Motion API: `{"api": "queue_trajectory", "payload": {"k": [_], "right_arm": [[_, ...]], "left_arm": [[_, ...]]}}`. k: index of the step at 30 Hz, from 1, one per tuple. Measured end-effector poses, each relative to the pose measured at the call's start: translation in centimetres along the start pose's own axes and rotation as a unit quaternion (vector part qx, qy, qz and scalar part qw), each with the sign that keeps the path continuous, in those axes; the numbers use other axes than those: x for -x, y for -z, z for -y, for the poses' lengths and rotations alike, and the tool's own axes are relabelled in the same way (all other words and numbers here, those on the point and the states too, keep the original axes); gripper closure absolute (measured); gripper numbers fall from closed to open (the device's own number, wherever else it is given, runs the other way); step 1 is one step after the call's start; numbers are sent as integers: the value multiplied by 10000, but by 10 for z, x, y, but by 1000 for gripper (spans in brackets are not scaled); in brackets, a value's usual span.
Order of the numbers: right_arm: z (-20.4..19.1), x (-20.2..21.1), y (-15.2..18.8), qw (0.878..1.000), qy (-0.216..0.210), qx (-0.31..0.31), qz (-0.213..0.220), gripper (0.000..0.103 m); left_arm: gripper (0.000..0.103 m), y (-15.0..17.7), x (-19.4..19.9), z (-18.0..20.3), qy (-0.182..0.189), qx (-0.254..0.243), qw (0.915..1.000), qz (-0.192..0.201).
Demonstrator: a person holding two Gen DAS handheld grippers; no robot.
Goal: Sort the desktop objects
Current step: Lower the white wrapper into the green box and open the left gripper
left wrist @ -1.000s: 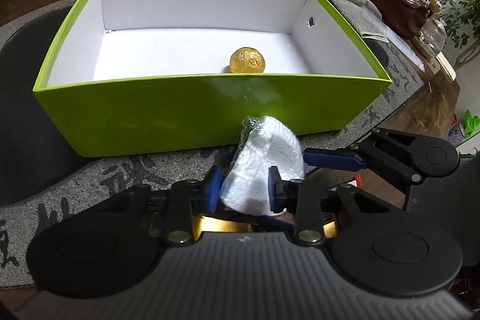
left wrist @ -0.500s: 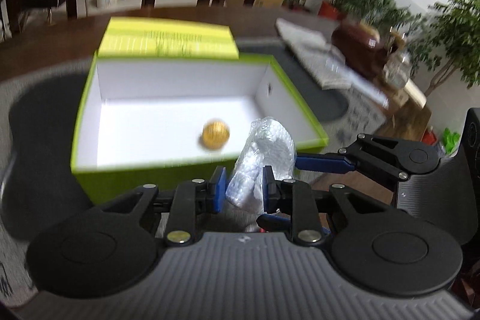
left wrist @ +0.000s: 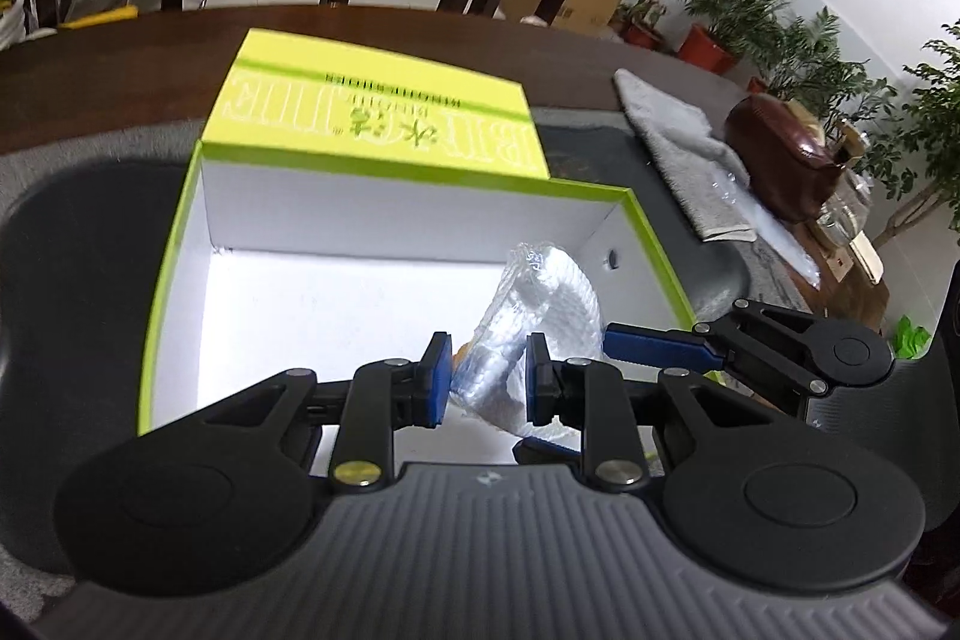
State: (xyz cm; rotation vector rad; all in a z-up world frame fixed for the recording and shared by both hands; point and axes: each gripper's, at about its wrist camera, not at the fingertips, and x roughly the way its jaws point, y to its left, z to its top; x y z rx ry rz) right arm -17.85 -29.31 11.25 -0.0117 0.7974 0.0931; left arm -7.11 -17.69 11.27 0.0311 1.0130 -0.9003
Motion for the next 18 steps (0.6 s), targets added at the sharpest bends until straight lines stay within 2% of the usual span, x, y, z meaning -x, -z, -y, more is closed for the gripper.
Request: {"api": "queue_trajectory", "payload": {"k": [9,18], "right_arm": [[13,-30,7,9993,7,-143,-342,36],[14,-8,11,9996,127,-202,-126,30]], "left_arm": [[77,6,-22,-11,-113,66,9997,-201],[72,11,6,-5,-184,-36,9998,62]]}}
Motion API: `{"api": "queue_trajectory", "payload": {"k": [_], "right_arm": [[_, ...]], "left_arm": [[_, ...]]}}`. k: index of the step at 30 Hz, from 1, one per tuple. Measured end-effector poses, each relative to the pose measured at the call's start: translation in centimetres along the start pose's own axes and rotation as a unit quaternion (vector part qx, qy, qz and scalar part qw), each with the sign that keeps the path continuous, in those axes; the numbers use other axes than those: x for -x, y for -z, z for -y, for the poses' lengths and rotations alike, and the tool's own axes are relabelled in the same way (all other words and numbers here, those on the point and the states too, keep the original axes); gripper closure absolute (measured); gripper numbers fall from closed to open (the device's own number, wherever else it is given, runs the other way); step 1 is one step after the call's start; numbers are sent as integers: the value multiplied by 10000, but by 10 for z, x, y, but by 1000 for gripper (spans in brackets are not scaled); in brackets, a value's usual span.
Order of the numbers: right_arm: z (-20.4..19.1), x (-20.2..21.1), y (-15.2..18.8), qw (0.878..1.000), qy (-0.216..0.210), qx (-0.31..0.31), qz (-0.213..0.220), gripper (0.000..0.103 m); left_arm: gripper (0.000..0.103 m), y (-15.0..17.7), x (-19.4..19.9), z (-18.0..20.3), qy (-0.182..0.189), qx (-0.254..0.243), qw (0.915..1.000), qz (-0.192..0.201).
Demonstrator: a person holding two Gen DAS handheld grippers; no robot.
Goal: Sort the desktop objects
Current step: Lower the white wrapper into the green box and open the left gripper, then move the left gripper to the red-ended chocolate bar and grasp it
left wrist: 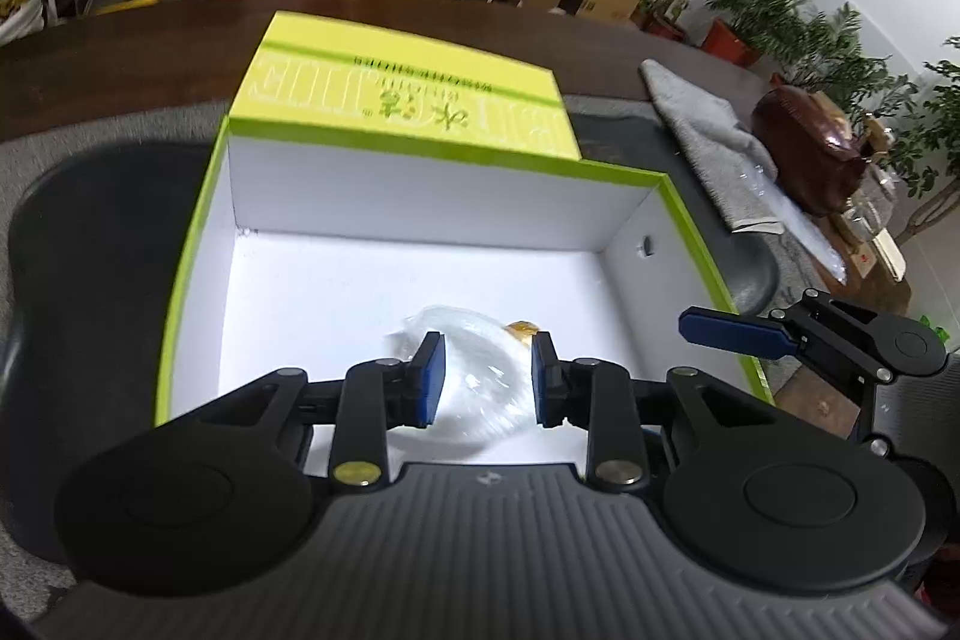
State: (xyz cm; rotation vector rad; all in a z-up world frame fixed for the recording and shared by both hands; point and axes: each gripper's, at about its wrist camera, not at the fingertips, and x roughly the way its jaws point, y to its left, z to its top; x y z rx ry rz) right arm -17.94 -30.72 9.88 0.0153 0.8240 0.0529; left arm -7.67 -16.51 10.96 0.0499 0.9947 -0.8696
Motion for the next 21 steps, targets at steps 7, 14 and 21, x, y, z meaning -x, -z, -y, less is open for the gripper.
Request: {"api": "queue_trajectory", "payload": {"k": [7,14,21], "right_arm": [[-5,49,9,9992,87,24,400,30],[-10,94,40,9986,90,101,510,31],[-9,91,88,9996,173,169,-144,38]], "left_arm": [[72,17,49,21,296,-432,9978,405],[72,52,70,41,615,-889,9936,340],[72,84,36,47,701,-891,9929,-348]]}}
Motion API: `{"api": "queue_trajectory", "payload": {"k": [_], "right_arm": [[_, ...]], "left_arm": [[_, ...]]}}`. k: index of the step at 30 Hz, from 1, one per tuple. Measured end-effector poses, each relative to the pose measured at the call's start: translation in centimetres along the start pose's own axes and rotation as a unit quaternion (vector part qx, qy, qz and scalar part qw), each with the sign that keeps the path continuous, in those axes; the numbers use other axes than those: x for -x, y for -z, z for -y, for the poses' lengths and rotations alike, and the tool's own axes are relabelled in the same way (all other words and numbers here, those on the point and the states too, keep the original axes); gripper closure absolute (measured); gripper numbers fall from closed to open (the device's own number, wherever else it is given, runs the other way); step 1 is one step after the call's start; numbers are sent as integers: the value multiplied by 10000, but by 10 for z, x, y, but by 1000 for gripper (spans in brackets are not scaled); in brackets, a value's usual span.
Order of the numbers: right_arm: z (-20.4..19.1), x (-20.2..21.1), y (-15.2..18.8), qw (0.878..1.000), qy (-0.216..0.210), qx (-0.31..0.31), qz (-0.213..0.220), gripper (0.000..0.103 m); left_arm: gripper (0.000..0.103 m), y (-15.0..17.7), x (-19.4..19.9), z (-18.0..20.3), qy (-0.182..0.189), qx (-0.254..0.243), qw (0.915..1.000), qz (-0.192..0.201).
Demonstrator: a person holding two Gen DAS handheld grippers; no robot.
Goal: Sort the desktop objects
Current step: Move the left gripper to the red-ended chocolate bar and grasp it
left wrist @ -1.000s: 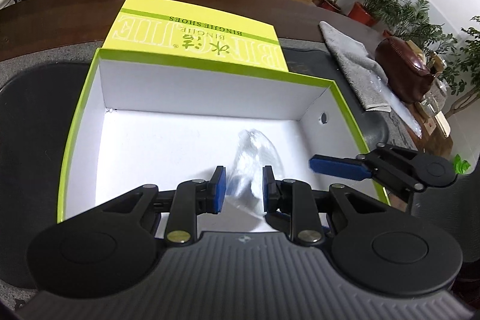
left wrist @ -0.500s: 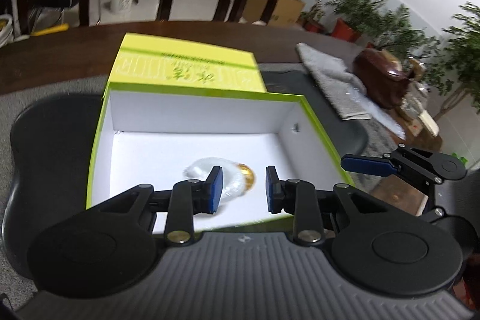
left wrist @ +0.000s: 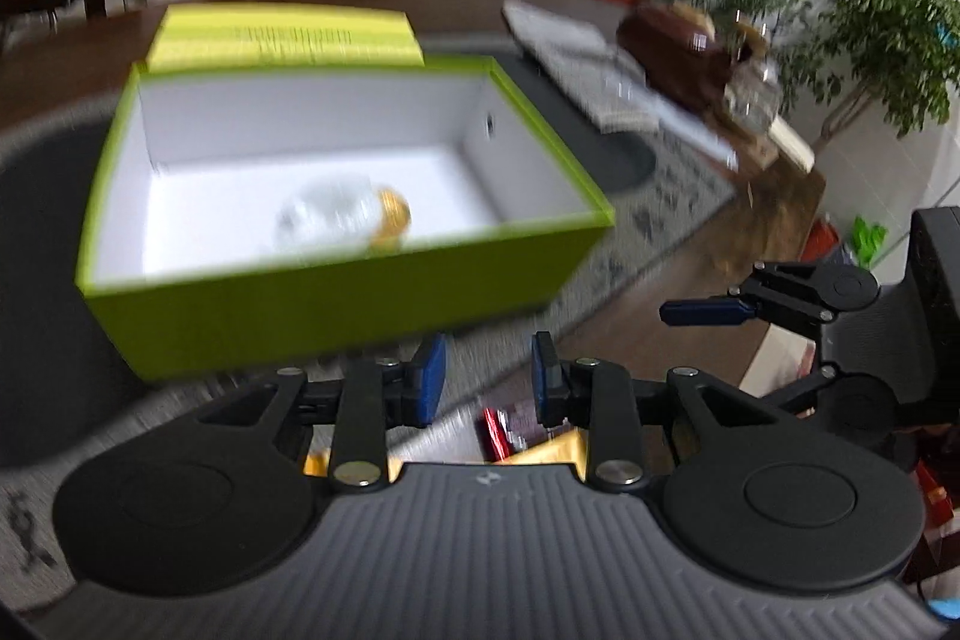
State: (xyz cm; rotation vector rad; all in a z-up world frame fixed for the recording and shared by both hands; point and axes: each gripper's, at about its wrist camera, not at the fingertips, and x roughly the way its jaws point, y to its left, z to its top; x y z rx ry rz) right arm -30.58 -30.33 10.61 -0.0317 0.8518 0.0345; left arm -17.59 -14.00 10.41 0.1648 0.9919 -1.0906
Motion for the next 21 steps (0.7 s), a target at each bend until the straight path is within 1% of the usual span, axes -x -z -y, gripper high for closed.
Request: {"api": "queue_trajectory", "payload": {"k": [3,4,9,12,16,21], "right_arm": [[2,-14,21,9993,55,5,-365,40],[3,-18,25,9990,44,-11,-438,41],[3,-38,41,9974,-10,35,-715,43],[2,-46,45,9970,-93,66,-769,46],[1,-53,46,9968,-151,87,-777,47],[1,-60,46,9970,-172,62,-746,47]], "left_arm": [[72,10,-21,3,80,26,9995,-307],[72,12,-28,4,99,23,9992,-389],[72,18,-55,9,109,20,9971,-753],[72,18,-65,11,113,-15,9959,-893],[72,18,-76,12,69,-23,9943,-1064],[72,16,-85,10,-7,1,9939,-1106]]}}
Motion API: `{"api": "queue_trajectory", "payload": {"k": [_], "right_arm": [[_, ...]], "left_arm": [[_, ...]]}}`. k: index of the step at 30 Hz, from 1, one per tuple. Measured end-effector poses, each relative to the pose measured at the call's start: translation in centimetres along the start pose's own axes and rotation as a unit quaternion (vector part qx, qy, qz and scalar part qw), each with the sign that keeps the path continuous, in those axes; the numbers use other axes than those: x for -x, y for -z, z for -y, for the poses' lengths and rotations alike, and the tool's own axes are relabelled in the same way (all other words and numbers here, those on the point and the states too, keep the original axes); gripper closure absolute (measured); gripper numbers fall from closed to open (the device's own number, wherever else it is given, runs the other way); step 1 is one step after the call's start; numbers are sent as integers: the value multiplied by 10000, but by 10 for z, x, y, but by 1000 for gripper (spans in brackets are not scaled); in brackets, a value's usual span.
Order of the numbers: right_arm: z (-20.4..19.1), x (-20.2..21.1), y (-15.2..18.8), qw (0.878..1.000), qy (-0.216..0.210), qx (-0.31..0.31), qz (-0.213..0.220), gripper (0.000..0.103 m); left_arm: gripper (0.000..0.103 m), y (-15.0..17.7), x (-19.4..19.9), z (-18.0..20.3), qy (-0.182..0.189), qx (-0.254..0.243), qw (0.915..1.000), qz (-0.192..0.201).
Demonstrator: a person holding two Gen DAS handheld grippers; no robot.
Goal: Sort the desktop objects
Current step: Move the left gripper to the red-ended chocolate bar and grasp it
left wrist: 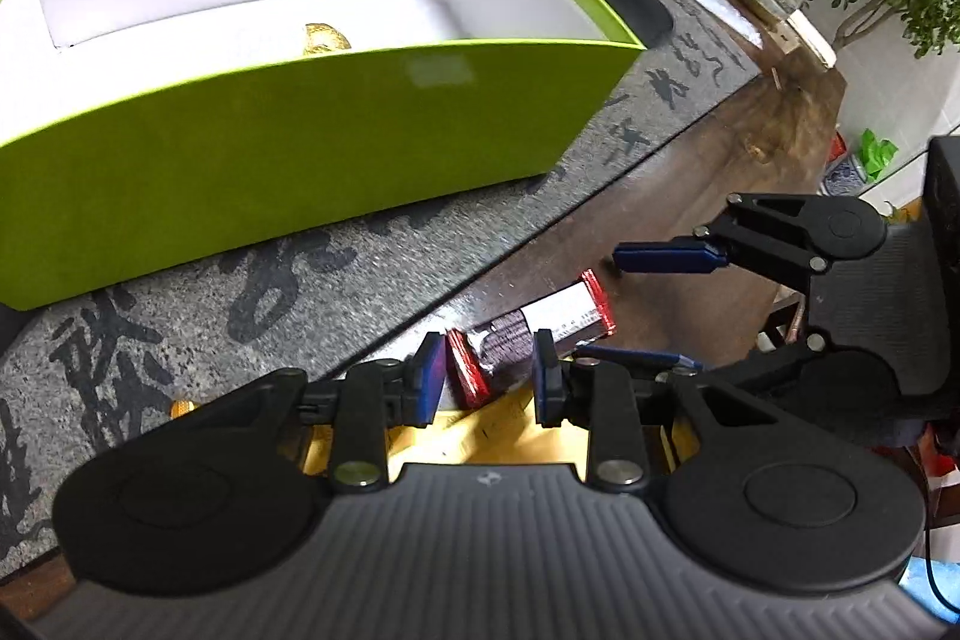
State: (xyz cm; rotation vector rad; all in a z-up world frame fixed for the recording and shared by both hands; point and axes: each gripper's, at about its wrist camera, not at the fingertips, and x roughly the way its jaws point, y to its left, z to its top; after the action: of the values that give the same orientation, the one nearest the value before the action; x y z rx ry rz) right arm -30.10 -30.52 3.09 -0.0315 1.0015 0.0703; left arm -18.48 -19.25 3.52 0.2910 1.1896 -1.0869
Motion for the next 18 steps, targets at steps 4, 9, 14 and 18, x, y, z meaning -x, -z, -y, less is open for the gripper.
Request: {"api": "queue_trajectory", "payload": {"k": [4,9,14,18], "right_arm": [[1,-4,-2,9998,15,-171,49,48],[0,-7,-6,9984,75,-542,142,49],[-6,-8,-10,9998,-52,-210,51,49],[-3,-8,-13,9997,-2,-235,56,49]], "left_arm": [[72,-7,-3,-6,-109,134,9998,79],[72,-10,7,-12,-119,230,9995,153],[72,-3,19,-12,-90,173,9997,158],[72,0,16,-9,-35,96,9999,51]]}}
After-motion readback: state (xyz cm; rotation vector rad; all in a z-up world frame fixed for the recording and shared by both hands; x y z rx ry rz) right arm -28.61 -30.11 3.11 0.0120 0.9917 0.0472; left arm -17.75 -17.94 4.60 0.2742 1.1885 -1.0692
